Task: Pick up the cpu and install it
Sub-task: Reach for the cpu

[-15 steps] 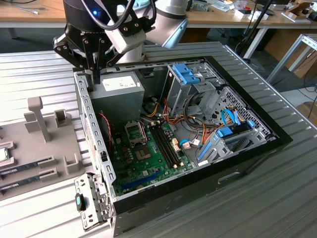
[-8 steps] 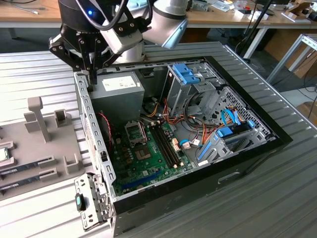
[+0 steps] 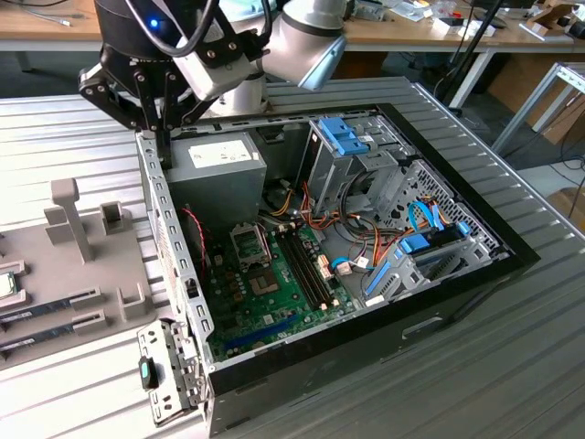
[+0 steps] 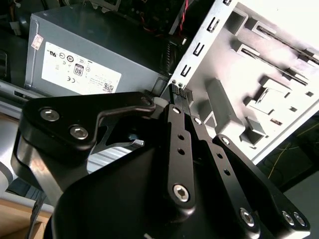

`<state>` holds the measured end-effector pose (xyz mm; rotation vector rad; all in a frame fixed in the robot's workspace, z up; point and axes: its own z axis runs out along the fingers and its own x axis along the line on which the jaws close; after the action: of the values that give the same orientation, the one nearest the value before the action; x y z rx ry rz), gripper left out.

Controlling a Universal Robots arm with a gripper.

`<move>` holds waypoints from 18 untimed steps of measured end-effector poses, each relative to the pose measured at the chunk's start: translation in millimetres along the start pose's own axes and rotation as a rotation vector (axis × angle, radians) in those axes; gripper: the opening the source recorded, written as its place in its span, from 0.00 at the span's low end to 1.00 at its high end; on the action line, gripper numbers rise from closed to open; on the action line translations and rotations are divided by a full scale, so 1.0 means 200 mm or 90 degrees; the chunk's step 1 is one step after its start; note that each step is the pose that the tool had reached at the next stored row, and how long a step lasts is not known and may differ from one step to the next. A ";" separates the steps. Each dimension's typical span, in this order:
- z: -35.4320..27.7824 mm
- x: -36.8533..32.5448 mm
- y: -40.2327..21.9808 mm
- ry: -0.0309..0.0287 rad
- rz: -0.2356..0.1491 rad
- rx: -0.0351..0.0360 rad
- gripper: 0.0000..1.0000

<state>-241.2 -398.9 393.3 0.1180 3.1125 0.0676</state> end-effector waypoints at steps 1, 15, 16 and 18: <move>0.000 0.003 0.000 0.0000 0.000 0.0000 0.11; -0.002 0.070 -0.005 0.0000 0.000 0.0000 0.11; -0.002 0.077 -0.006 0.0000 0.000 0.0000 0.11; -0.002 0.083 -0.006 0.0000 0.000 0.0000 0.11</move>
<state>-257.8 -398.9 393.3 0.1179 3.1125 0.0676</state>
